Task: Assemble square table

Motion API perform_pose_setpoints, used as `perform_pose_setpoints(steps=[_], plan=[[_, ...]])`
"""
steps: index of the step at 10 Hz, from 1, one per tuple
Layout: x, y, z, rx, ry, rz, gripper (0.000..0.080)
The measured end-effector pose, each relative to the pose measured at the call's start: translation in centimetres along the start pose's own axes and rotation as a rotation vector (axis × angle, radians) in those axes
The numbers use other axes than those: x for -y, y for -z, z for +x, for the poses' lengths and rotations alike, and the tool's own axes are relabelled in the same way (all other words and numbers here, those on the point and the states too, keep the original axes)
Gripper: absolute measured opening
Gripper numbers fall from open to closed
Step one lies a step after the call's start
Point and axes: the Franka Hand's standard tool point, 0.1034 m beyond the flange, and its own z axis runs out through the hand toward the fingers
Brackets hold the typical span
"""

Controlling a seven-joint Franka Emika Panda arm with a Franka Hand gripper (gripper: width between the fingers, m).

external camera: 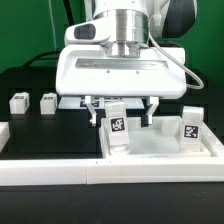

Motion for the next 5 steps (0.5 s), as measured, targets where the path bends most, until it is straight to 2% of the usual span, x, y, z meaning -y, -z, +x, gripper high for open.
perform_pose_setpoints(steps=[5], plan=[[0.00,0.00,0.00,0.000,0.000,0.000,0.0649]])
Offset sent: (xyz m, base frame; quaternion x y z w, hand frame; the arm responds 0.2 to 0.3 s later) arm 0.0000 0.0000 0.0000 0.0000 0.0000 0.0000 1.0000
